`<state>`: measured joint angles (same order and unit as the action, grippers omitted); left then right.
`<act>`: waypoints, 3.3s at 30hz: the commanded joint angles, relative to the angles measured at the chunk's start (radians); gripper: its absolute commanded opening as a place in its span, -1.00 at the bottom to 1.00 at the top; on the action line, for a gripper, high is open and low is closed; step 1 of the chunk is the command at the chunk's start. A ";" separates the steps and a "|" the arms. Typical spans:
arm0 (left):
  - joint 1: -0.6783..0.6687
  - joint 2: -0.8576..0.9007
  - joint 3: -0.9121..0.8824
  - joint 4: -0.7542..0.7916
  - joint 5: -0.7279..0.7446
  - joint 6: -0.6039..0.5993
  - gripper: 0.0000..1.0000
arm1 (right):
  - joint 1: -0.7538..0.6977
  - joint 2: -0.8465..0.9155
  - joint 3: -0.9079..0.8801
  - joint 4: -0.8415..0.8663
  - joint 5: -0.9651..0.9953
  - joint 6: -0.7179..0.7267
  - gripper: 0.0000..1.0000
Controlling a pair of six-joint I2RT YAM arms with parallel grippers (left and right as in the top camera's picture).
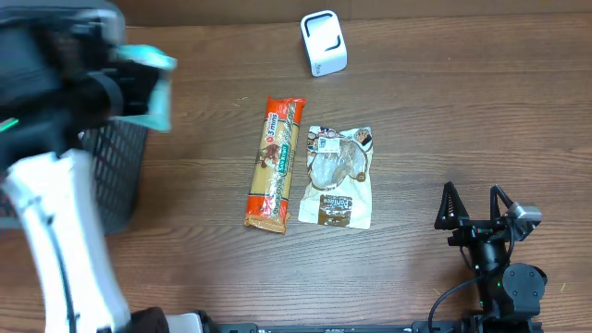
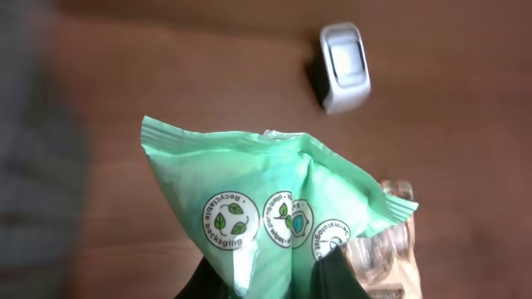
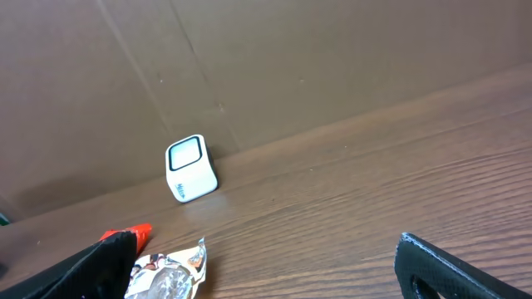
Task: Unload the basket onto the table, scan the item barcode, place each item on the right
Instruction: 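Place the mint-green packet on top of the mushroom bag, then reach into the basket and grasp the white Pantene tube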
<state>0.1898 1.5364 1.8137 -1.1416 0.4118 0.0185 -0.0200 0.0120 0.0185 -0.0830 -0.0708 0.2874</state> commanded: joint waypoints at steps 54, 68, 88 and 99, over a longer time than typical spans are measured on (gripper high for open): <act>0.111 0.276 0.589 -0.256 -0.466 -0.088 0.99 | -0.008 -0.007 -0.010 0.004 0.006 -0.001 1.00; 0.358 0.294 0.122 0.128 -0.342 0.234 0.97 | -0.008 -0.007 -0.010 0.004 0.006 -0.001 1.00; 0.463 0.368 -0.259 0.693 -0.439 0.323 1.00 | -0.008 -0.007 -0.010 0.004 0.006 -0.001 1.00; 0.474 0.520 -0.259 0.684 -0.447 0.364 1.00 | -0.008 -0.007 -0.010 0.004 0.006 -0.001 1.00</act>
<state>0.6674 2.0155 1.5627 -0.4557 -0.0212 0.3519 -0.0200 0.0120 0.0185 -0.0830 -0.0704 0.2874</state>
